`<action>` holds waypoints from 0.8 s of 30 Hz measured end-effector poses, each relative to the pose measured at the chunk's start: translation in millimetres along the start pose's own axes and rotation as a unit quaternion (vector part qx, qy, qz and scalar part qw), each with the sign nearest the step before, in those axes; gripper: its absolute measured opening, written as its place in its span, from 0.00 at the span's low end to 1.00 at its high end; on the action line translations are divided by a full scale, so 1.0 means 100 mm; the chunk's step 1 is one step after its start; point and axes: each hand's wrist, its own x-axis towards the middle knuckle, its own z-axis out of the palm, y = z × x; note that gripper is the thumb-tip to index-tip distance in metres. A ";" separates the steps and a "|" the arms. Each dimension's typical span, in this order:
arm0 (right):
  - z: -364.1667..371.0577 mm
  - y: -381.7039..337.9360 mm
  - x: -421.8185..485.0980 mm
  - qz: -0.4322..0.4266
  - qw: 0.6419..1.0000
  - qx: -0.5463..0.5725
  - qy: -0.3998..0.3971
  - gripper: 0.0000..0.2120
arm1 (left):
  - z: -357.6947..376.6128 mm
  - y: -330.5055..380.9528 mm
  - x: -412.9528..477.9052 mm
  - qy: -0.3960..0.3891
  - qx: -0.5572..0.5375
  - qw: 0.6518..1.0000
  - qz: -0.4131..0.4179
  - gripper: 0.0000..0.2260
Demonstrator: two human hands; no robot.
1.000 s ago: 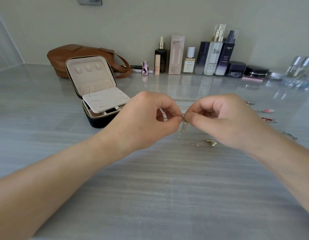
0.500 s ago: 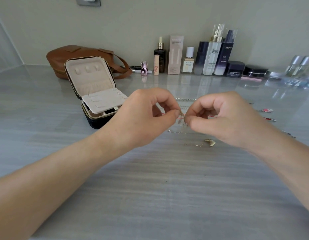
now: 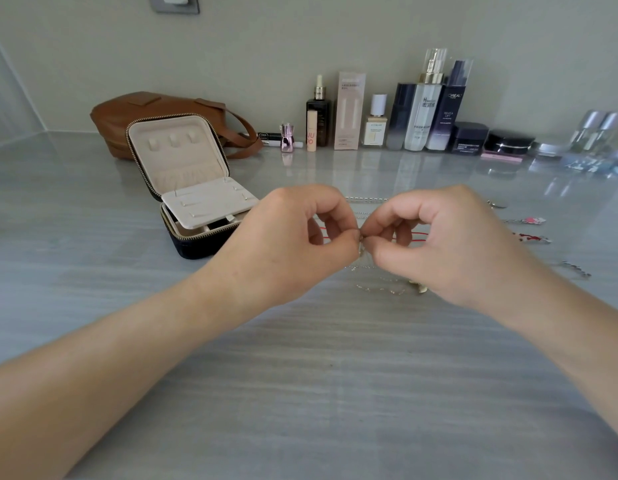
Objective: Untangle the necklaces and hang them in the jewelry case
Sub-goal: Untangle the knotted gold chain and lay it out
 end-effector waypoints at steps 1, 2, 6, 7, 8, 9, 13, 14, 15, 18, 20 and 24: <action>0.00 -0.01 0.00 -0.001 1.000 -0.005 0.003 0.02 | 0.00 0.01 0.00 -0.003 -0.004 1.000 -0.001 0.03; 0.01 -0.01 0.00 -0.001 1.000 -0.008 0.006 0.02 | 0.00 0.01 0.00 -0.005 -0.010 1.000 -0.001 0.02; -0.01 0.00 0.00 -0.014 1.000 0.000 0.008 0.04 | -0.01 0.02 0.00 -0.014 -0.035 0.999 0.001 0.03; -0.02 0.01 0.00 -0.018 1.000 0.004 0.006 0.03 | -0.02 0.02 0.00 -0.015 -0.039 0.999 0.001 0.03; -0.02 0.01 0.01 -0.021 1.000 0.006 0.006 0.03 | -0.01 0.02 0.00 -0.017 -0.042 0.999 0.001 0.04; -0.03 0.02 0.01 -0.026 1.000 0.008 0.005 0.04 | -0.01 0.02 0.00 -0.017 -0.042 0.999 0.002 0.05; -0.03 0.03 0.01 -0.034 0.999 0.000 -0.003 0.06 | 0.01 -0.01 -0.01 -0.025 -0.034 0.999 0.013 0.06; -0.03 0.04 0.01 -0.030 1.000 -0.001 -0.010 0.07 | 0.01 -0.02 -0.01 -0.027 -0.031 0.999 0.015 0.07; -0.03 0.04 0.01 -0.024 1.000 -0.001 -0.018 0.07 | 0.01 -0.03 0.00 -0.030 -0.031 0.999 0.015 0.08; -0.04 0.05 0.03 -0.011 0.999 0.005 -0.039 0.06 | 0.00 -0.05 0.01 -0.034 -0.033 0.999 0.010 0.08; -0.05 0.05 0.03 -0.008 0.999 0.007 -0.044 0.08 | 0.01 -0.05 0.00 -0.039 -0.032 0.999 0.009 0.07; -0.07 0.06 0.03 -0.023 0.999 0.001 -0.039 0.04 | 0.00 -0.04 0.00 -0.045 -0.029 0.998 0.010 0.08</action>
